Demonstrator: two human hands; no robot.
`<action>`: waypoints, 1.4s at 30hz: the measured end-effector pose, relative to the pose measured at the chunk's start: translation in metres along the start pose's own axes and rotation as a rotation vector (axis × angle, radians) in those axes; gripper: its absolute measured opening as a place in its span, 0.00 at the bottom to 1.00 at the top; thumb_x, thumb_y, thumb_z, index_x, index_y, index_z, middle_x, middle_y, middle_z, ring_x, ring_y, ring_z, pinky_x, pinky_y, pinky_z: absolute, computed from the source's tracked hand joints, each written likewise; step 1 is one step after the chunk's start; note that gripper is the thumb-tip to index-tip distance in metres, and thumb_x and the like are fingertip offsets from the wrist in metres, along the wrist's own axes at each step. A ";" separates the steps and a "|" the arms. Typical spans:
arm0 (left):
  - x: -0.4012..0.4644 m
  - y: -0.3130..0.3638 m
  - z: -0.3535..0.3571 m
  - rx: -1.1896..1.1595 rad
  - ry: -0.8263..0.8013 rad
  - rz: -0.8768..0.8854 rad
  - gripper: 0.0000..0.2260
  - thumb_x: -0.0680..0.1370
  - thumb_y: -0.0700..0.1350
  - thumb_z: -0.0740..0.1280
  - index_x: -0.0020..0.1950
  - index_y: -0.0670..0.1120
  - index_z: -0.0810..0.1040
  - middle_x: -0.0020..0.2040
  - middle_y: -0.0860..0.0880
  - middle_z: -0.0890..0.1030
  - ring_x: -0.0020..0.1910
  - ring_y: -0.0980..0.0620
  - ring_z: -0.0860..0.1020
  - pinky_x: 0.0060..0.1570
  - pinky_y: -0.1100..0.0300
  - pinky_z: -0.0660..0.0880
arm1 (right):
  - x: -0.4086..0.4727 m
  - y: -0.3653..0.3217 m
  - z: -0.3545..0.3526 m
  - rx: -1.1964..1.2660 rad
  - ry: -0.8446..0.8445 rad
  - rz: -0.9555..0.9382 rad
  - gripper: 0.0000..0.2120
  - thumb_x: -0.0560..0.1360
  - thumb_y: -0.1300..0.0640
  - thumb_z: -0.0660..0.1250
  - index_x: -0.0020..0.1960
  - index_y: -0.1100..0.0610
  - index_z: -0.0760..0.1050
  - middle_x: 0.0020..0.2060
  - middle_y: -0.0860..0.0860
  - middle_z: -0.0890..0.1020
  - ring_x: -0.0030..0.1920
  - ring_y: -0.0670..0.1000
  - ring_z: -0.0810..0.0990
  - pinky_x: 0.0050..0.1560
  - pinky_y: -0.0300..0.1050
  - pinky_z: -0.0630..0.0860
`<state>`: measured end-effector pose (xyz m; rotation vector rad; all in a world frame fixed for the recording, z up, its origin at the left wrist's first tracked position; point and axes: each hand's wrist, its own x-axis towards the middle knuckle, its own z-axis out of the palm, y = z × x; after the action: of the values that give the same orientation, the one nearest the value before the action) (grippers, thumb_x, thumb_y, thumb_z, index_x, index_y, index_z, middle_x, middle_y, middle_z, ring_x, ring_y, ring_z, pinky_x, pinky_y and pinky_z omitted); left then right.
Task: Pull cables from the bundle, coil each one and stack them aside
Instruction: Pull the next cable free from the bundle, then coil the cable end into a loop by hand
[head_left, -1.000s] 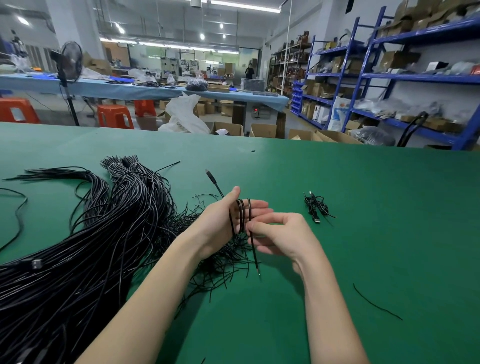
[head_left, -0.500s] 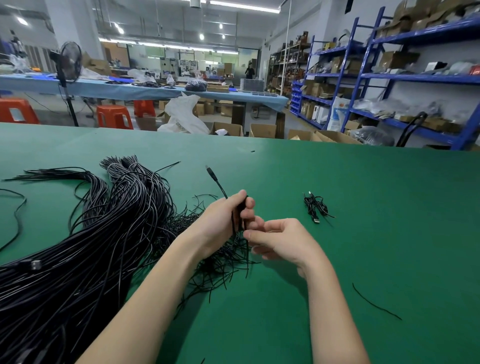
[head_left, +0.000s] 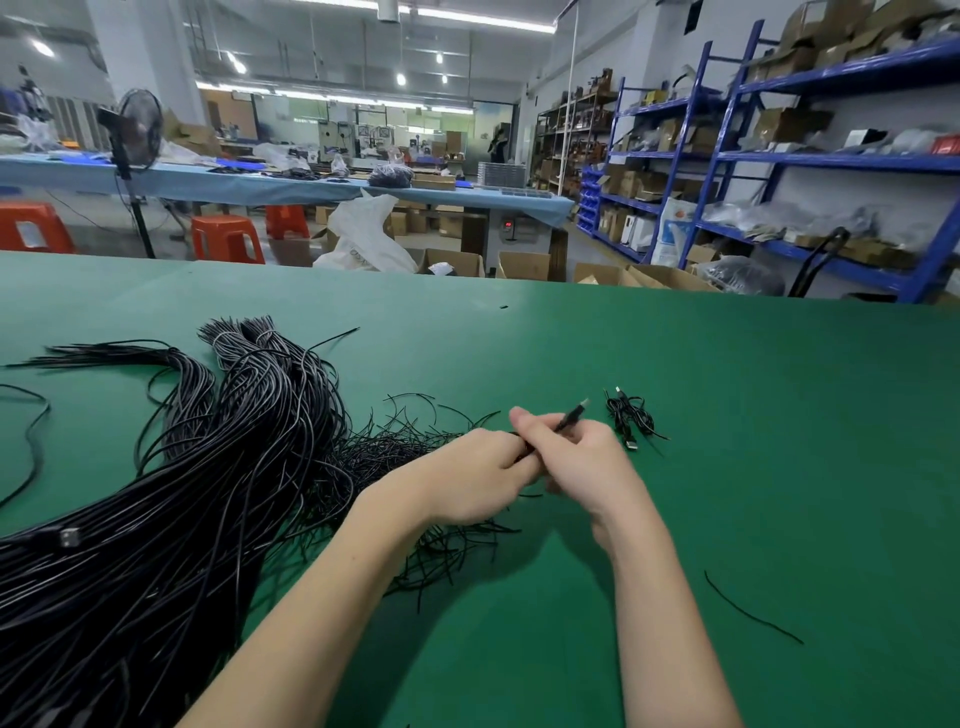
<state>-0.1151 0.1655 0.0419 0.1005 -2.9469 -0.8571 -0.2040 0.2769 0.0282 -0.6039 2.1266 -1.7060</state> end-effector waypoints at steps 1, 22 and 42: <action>0.000 0.000 0.000 -0.006 -0.019 0.005 0.20 0.86 0.51 0.53 0.78 0.58 0.64 0.47 0.55 0.81 0.42 0.65 0.77 0.49 0.70 0.72 | 0.000 0.002 0.000 0.013 -0.034 0.035 0.13 0.73 0.42 0.74 0.43 0.52 0.84 0.35 0.41 0.86 0.37 0.40 0.82 0.39 0.38 0.75; -0.009 -0.015 -0.005 -0.979 -0.412 -0.010 0.14 0.78 0.52 0.55 0.33 0.52 0.66 0.28 0.56 0.56 0.26 0.55 0.54 0.25 0.63 0.53 | -0.013 0.016 -0.010 0.252 -0.443 -0.125 0.15 0.71 0.38 0.71 0.43 0.50 0.80 0.38 0.48 0.81 0.40 0.46 0.79 0.39 0.39 0.76; -0.015 -0.025 -0.008 -0.992 -0.359 0.067 0.16 0.84 0.49 0.58 0.38 0.47 0.70 0.27 0.54 0.59 0.30 0.51 0.72 0.38 0.63 0.70 | -0.015 0.021 -0.029 0.277 -0.548 -0.147 0.14 0.66 0.50 0.76 0.49 0.53 0.80 0.49 0.60 0.80 0.49 0.53 0.77 0.37 0.39 0.75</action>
<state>-0.0980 0.1411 0.0342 -0.2262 -2.3774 -2.3637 -0.2086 0.3122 0.0139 -1.0225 1.4711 -1.6274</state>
